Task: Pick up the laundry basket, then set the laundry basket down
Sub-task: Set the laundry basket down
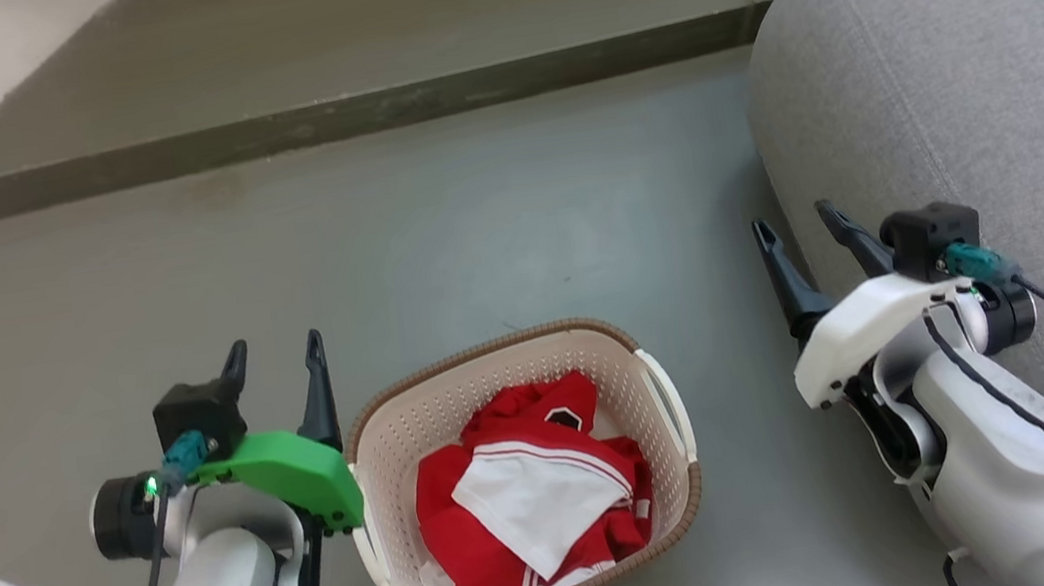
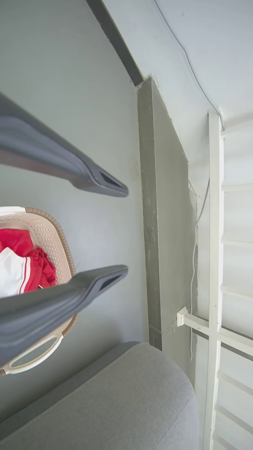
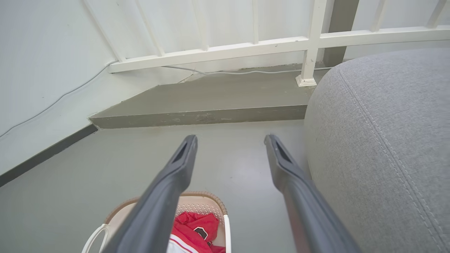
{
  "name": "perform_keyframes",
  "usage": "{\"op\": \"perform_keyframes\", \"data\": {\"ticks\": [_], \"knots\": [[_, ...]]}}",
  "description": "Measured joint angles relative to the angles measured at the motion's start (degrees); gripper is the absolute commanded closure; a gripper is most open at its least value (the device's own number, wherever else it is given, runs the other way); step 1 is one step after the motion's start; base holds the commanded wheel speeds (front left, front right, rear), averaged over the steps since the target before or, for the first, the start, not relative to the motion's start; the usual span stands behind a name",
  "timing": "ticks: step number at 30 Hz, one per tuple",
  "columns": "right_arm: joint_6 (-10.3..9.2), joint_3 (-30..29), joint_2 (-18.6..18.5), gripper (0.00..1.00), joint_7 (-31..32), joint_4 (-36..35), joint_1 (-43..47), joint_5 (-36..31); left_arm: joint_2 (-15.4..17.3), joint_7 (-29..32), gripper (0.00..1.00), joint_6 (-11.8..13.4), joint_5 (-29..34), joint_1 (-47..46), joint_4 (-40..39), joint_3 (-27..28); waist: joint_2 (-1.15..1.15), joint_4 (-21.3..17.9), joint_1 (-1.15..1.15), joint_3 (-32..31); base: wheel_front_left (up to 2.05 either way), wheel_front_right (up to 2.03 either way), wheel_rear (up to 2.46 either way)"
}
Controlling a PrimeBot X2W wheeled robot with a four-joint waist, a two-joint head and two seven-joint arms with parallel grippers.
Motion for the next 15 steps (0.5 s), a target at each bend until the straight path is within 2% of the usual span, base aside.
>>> {"op": "perform_keyframes", "data": {"ticks": [15], "knots": [[-1.66, -3.2, -1.1, 0.00, 0.0, -9.6, 7.9, -4.1, 1.3, 0.0, 0.00, 0.5, 5.8, 12.5, -13.0, 3.8, 0.00, 0.4, 0.00, -5.0, 0.00, 0.00, 0.00]]}}
